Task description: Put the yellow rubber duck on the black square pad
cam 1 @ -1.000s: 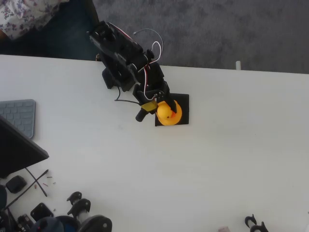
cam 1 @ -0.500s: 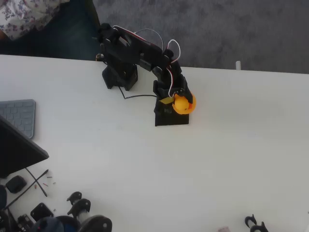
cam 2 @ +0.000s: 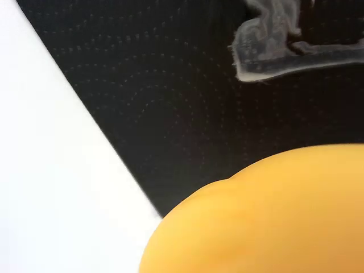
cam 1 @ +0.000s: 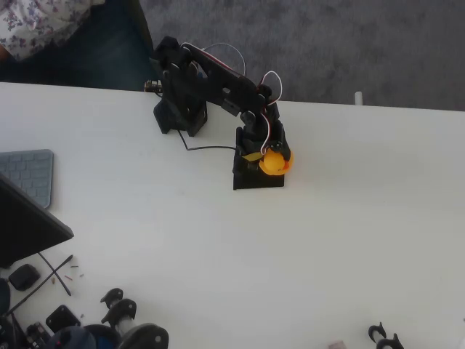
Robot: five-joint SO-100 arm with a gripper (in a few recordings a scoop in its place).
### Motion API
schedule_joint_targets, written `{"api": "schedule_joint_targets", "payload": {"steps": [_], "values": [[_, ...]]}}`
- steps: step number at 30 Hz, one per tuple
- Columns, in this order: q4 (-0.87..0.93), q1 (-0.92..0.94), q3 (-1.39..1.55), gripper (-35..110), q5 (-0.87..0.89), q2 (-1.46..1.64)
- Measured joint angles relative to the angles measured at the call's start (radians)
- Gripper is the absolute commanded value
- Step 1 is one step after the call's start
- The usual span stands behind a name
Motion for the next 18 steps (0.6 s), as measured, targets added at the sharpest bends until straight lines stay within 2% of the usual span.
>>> {"api": "schedule_joint_targets", "payload": {"steps": [18], "values": [[0.0,0.046,-0.025,12,-0.006,-0.018]]}}
